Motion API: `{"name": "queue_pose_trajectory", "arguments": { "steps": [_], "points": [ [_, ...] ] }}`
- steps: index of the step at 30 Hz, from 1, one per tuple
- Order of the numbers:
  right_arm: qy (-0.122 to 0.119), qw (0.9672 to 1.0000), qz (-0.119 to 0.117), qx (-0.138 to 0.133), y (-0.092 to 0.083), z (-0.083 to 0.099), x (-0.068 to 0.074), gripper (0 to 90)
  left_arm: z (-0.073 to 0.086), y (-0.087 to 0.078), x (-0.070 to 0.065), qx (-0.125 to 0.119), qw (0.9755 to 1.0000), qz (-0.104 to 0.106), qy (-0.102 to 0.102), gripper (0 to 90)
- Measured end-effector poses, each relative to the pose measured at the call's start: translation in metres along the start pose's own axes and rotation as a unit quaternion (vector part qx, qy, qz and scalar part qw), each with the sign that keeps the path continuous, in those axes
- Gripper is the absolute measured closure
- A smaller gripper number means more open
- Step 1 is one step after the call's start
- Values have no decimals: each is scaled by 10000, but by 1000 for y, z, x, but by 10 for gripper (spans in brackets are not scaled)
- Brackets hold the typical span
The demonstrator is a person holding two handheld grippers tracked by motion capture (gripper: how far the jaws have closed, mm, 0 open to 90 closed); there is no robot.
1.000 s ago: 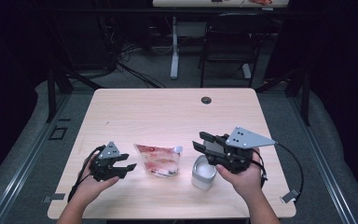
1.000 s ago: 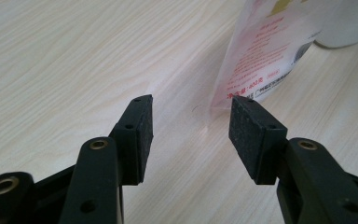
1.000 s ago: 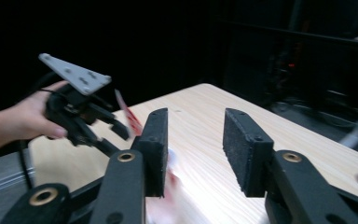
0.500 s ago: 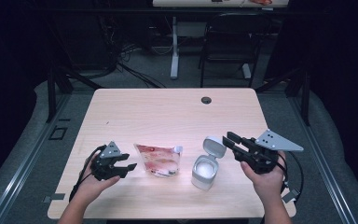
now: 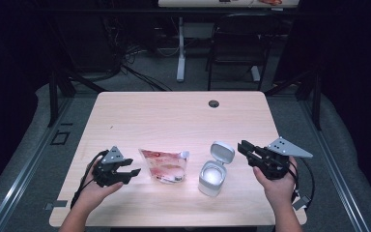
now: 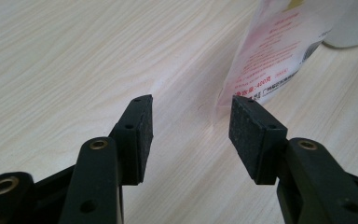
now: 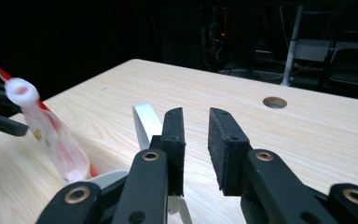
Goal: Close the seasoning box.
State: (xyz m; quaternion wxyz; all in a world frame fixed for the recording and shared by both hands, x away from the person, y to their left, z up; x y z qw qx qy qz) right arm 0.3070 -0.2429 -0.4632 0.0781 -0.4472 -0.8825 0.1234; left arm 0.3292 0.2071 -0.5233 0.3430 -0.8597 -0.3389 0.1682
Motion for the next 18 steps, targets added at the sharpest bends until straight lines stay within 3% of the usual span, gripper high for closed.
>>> {"name": "queue_pose_trajectory", "arguments": {
  "steps": [11,18],
  "points": [
    [150,9998,36,106,8,12,-5,772,3,-2,2,11,10000,-66,-22,497],
    [160,9996,118,222,12,18,-9,827,4,-4,3,7,9999,-136,-92,495]
  ]
}}
Point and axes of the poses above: each handheld gripper's, and its own axes: y roughly forward along the jaws, z roughly out of its underside, x roughly to its left, the point moved 2 cm from there along y, roughly forward along the jaws, and after that the axes turned 5 degrees about -y, right-handed, at the moved point
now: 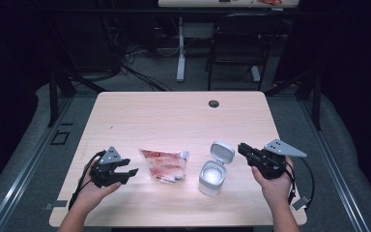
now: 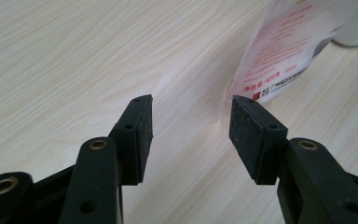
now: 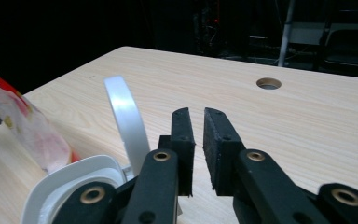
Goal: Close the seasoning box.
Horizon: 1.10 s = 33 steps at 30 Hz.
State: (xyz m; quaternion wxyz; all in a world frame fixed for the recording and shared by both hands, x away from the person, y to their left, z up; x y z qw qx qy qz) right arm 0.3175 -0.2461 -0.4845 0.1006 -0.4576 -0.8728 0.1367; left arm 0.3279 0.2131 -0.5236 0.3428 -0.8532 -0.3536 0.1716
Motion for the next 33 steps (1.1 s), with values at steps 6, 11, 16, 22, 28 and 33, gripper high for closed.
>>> {"name": "queue_pose_trajectory", "arguments": {
  "steps": [6,11,16,22,28,33],
  "points": [
    [95,9999,99,56,4,4,-4,875,1,-2,0,-27,10000,-37,-20,494],
    [174,9997,99,168,10,9,-6,900,2,-2,0,-20,10000,-41,-6,494],
    [177,9995,52,250,14,11,-5,900,2,-2,2,-3,10000,-60,-31,494],
    [187,9995,15,272,16,12,-4,900,3,-3,2,-6,10000,-69,-47,494],
    [174,9995,-63,255,17,11,-1,900,3,-3,2,-11,10000,-75,-49,494],
    [153,9995,-188,198,16,9,6,900,3,-5,4,-47,9999,-91,-58,494]
  ]
}}
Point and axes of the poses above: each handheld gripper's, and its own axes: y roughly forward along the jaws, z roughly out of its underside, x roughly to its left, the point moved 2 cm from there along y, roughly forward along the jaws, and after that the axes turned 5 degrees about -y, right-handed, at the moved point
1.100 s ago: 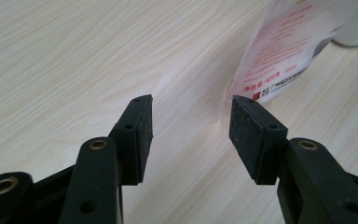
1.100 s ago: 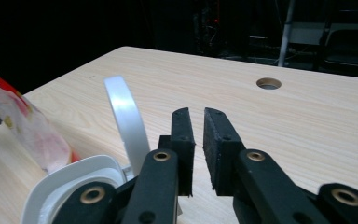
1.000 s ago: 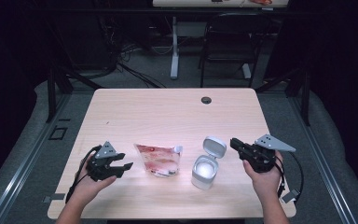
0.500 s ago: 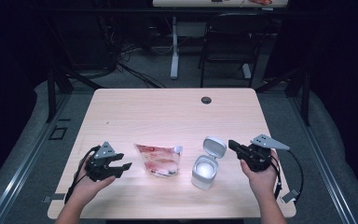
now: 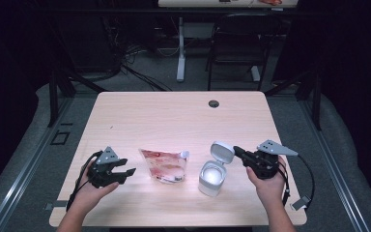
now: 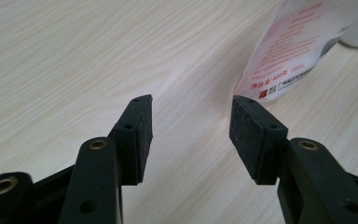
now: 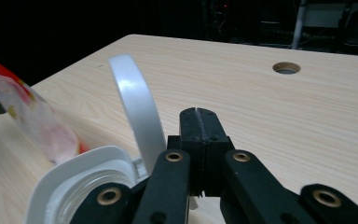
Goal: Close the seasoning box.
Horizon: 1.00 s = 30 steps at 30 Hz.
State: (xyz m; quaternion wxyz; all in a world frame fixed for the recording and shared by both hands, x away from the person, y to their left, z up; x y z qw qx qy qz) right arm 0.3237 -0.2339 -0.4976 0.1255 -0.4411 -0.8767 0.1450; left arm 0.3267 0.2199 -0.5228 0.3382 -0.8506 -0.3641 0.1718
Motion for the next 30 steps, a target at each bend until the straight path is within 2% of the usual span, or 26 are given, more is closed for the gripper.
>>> {"name": "queue_pose_trajectory", "arguments": {
  "steps": [9,13,17,23,30],
  "points": [
    [-216,9993,-290,26,1,-4,20,900,0,0,3,-12,10000,11,-30,493],
    [-320,9982,-495,107,4,-2,28,894,0,2,3,-12,10000,13,-28,493],
    [-381,9976,-550,155,7,1,34,871,0,4,3,9,10000,-3,-81,493],
    [-353,9980,-503,138,7,2,30,818,2,7,5,54,9998,-17,-170,489],
    [-296,9988,-348,159,5,4,20,713,3,9,7,60,9996,-162,-228,470]
  ]
}}
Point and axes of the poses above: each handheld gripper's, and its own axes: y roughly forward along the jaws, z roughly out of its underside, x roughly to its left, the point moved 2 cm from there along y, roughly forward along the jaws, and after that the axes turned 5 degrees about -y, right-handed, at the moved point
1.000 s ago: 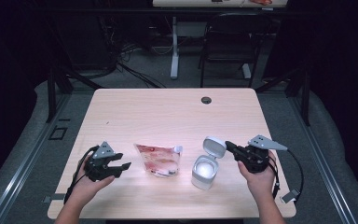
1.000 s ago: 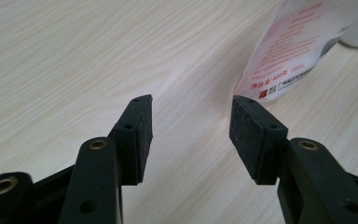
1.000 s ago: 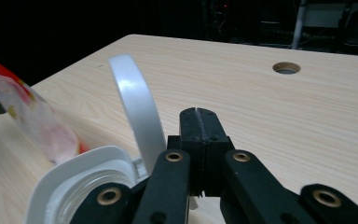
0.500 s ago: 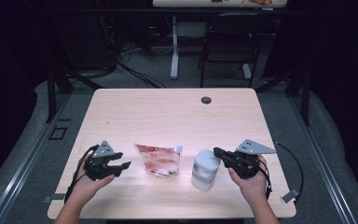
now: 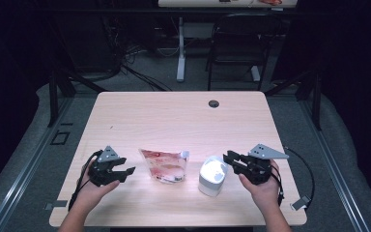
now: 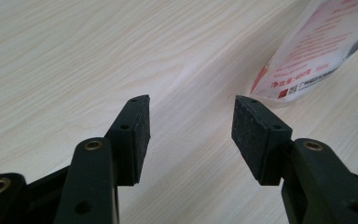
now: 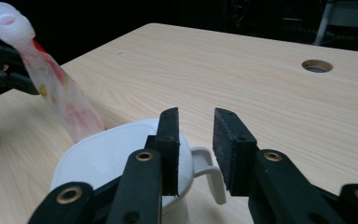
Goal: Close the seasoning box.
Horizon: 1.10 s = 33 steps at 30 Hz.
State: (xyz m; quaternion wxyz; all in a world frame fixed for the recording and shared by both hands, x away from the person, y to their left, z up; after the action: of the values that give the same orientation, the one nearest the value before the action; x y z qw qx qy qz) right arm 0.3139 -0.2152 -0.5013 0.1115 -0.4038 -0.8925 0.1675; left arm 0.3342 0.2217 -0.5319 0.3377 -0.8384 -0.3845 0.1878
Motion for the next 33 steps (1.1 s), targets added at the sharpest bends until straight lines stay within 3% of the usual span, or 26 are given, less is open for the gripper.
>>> {"name": "queue_pose_trajectory", "arguments": {
  "steps": [15,19,27,31,33],
  "points": [
    [249,9977,621,58,-8,10,-25,564,4,7,3,29,9998,-58,-166,466],
    [223,9958,865,199,-5,20,-31,561,5,12,1,78,9998,-64,-183,466],
    [498,9907,1217,361,-1,37,-44,533,7,20,0,48,9998,-62,-180,466],
    [661,9886,1291,413,3,45,-46,533,8,22,0,25,9997,-67,-212,466],
    [630,9884,1277,530,5,48,-47,533,9,23,0,54,9997,-109,-188,466]
  ]
}}
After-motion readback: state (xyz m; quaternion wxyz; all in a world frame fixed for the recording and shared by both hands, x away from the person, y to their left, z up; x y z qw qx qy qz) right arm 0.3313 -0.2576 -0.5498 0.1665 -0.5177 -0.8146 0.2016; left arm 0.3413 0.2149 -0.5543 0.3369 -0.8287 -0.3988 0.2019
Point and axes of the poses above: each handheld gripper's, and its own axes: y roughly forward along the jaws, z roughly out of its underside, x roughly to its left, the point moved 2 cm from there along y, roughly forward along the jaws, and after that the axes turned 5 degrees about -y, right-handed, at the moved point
